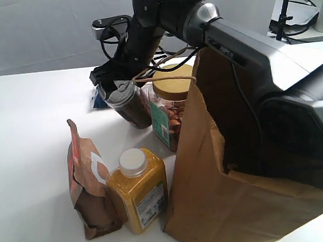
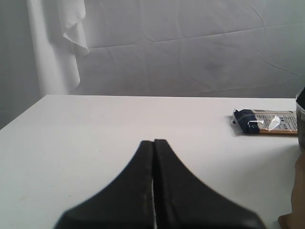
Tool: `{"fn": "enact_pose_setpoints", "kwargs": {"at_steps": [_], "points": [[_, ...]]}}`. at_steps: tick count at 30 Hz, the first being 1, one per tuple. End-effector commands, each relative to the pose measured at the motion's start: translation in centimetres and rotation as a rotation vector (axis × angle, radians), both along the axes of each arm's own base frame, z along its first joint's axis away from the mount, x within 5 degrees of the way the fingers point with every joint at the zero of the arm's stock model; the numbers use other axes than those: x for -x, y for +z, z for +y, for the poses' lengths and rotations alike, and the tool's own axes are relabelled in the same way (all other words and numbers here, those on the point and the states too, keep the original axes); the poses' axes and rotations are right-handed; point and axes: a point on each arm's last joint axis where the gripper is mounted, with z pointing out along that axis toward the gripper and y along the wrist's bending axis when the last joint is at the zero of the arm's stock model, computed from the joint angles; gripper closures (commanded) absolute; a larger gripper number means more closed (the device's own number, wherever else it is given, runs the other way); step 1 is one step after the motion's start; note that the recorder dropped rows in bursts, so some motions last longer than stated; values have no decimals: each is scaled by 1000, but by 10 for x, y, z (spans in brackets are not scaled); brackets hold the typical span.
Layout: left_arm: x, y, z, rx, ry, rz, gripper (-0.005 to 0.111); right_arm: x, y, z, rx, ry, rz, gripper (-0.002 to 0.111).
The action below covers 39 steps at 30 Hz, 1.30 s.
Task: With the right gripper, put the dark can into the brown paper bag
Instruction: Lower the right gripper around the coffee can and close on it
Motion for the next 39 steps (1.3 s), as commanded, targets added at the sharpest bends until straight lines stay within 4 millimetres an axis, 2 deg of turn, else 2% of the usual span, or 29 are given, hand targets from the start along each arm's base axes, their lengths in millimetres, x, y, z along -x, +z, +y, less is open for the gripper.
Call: {"fn": "enact_pose_setpoints", "kwargs": {"at_steps": [1, 11, 19, 28, 31, 35, 39], "points": [[0, -1, 0, 1, -5, -5, 107, -7, -11, -11, 109, -28, -20, 26], [0, -1, 0, 1, -5, -5, 107, -9, 36, -24, 61, -71, -93, 26], [0, -1, 0, 1, -5, -5, 107, -10, 37, -25, 66, -59, -105, 24], [0, -1, 0, 1, -5, -5, 107, -15, 37, -29, 122, -47, -171, 12], [0, -1, 0, 1, -5, -5, 107, -16, 29, -28, 134, -46, -161, 12], [0, -1, 0, 1, -5, -5, 107, -19, 2, -24, 171, -42, -128, 12], [0, -1, 0, 1, -5, -5, 107, -22, -15, -19, 160, -42, -116, 12]]}}
